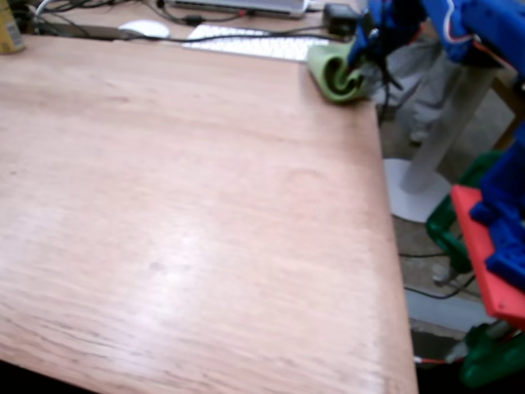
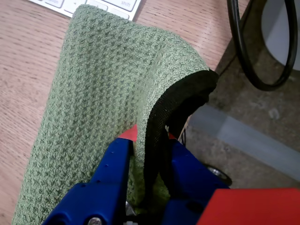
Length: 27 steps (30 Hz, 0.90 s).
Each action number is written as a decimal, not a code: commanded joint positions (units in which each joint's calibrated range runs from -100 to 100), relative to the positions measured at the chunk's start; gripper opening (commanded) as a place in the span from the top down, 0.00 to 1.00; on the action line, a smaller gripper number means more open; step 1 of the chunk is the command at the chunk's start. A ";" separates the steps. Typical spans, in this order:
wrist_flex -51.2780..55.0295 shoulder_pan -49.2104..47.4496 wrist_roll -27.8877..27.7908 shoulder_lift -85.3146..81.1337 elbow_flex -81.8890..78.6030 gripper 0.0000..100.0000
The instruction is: Clean the table
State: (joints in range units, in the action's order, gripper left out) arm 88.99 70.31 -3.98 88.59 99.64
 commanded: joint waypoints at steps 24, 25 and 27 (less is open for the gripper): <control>6.83 -94.34 4.00 -91.33 -81.85 1.00; 3.21 -93.66 3.57 -91.76 -86.47 1.00; -3.60 -93.50 3.47 -92.62 -94.78 0.99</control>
State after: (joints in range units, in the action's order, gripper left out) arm 92.55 -23.34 -0.22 -0.04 11.63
